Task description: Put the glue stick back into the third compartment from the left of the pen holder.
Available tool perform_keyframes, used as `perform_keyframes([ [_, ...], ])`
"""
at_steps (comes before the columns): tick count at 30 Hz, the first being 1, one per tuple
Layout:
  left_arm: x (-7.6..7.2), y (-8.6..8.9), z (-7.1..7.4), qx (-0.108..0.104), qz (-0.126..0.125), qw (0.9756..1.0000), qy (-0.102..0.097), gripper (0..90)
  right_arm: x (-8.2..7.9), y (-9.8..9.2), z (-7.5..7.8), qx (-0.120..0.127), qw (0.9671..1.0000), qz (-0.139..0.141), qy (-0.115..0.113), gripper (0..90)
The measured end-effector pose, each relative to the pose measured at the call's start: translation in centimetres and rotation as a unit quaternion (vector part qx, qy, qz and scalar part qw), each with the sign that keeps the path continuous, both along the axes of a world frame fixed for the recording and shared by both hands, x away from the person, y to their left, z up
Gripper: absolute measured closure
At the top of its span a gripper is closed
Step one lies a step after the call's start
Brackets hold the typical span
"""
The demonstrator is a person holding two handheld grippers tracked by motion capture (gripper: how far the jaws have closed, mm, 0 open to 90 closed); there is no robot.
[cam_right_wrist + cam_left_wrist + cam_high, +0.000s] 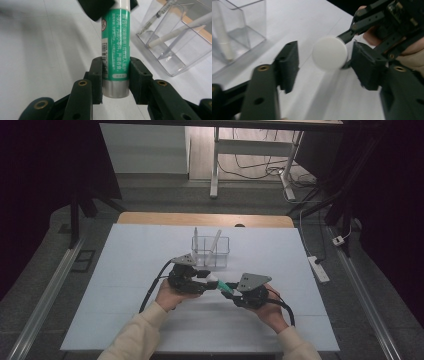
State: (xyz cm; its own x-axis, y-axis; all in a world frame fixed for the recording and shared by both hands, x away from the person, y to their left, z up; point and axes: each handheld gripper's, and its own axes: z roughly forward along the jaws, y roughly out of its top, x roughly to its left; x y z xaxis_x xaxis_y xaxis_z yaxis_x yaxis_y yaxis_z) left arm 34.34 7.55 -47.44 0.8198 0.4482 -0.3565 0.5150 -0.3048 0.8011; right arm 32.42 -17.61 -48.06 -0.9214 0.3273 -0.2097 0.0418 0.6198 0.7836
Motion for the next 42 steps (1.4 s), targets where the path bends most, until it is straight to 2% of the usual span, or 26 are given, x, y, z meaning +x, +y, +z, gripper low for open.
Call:
perform_keyframes([
  [3,0.2,-0.3,-0.2,-0.018,-0.013,0.9997,0.011,55.9,-0.1,0.3,-0.2,-0.001,1.0000,0.002,0.001,65.2],
  [5,0.3,-0.2,-0.2,-0.029,-0.019,0.9992,0.018,59.8,-0.1,0.4,-0.3,-0.005,1.0000,0.002,-0.001,65.1],
  [8,0.6,-0.2,0.0,-0.038,-0.024,0.9986,0.028,63.2,-0.1,0.3,-0.3,0.000,1.0000,0.000,0.002,64.8],
  [10,0.5,-0.3,0.3,-0.031,-0.026,0.9989,0.025,63.8,-0.1,0.3,-0.2,0.002,1.0000,-0.002,0.001,64.6],
  [14,0.4,-0.8,0.9,-0.012,-0.026,0.9994,0.021,64.5,0.0,0.2,-0.3,0.012,0.9998,-0.006,0.014,63.4],
  [17,0.6,-0.9,1.4,-0.001,-0.024,0.9996,0.016,64.6,0.2,0.0,-0.3,0.032,0.9990,-0.018,0.024,58.4],
  [19,0.9,-0.9,1.9,0.010,-0.016,0.9998,0.006,64.7,0.3,-0.4,0.0,0.051,0.9981,-0.029,0.020,52.4],
  [21,1.6,-0.8,2.5,0.010,-0.010,0.9999,0.003,64.7,0.3,-0.9,0.5,0.064,0.9969,-0.045,0.011,46.6],
  [24,2.9,-0.7,3.5,0.014,0.005,0.9999,-0.004,64.6,0.4,-1.9,1.0,0.076,0.9952,-0.061,0.013,45.6],
  [31,6.5,-0.9,6.0,0.035,0.033,0.9988,-0.013,64.6,-0.2,-4.7,0.5,0.063,0.9939,-0.089,0.017,43.1],
  [37,9.2,-0.5,8.1,0.056,0.060,0.9964,-0.019,64.6,-0.7,-7.7,0.0,0.053,0.9908,-0.122,0.021,41.2],
  [42,11.1,-0.9,8.6,0.091,0.073,0.9930,-0.019,64.5,-0.8,-9.8,-0.5,0.055,0.9873,-0.146,0.030,40.5],
])
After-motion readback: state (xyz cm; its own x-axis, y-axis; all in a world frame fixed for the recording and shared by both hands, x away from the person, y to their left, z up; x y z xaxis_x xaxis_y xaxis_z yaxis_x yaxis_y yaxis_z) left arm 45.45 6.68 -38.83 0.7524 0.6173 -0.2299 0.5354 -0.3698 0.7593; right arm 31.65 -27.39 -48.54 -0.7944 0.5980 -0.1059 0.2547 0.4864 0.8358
